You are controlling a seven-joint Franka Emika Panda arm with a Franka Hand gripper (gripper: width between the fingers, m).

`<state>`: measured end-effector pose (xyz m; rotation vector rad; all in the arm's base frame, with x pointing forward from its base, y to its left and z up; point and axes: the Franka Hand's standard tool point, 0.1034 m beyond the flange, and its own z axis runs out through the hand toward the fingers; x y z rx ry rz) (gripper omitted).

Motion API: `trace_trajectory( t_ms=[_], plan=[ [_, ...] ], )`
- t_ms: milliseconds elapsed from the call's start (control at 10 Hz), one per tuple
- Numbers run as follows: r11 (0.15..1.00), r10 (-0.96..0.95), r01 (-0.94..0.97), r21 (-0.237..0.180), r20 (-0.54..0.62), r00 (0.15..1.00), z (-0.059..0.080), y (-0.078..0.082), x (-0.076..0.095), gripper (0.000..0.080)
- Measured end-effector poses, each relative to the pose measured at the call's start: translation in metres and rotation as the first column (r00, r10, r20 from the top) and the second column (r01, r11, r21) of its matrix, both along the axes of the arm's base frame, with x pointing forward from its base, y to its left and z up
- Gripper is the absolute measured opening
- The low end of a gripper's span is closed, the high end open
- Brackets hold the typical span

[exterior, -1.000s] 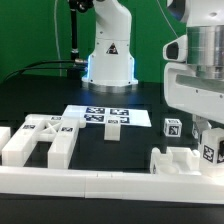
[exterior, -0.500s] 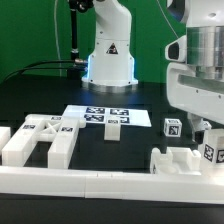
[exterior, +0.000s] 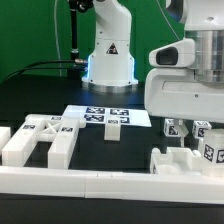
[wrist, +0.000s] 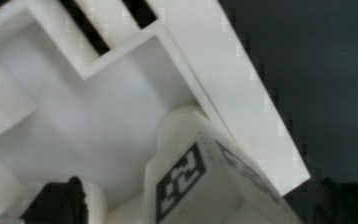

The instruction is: Assemble chair

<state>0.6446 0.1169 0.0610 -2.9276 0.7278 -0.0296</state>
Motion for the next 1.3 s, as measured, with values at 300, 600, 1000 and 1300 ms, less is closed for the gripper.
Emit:
trace_trajectory(
  t_ms=[300, 600, 1000, 1300],
  plan=[
    [0.877, 0.477, -0.474, -0.08, 0.019, 0.879, 0.006, 0.007, 0.002, 0.0649],
    [0.777, 0.625, -0.62, -0.106, 0.021, 0.78, 0.007, 0.011, 0.002, 0.0649],
    [0.88, 0.469, -0.465, -0.094, 0.017, 0.883, 0.006, 0.008, 0.003, 0.0292],
    [0.994, 0.097, -0.096, -0.055, 0.01, 0.995, 0.006, 0.004, 0.005, 0.0292]
  ],
)
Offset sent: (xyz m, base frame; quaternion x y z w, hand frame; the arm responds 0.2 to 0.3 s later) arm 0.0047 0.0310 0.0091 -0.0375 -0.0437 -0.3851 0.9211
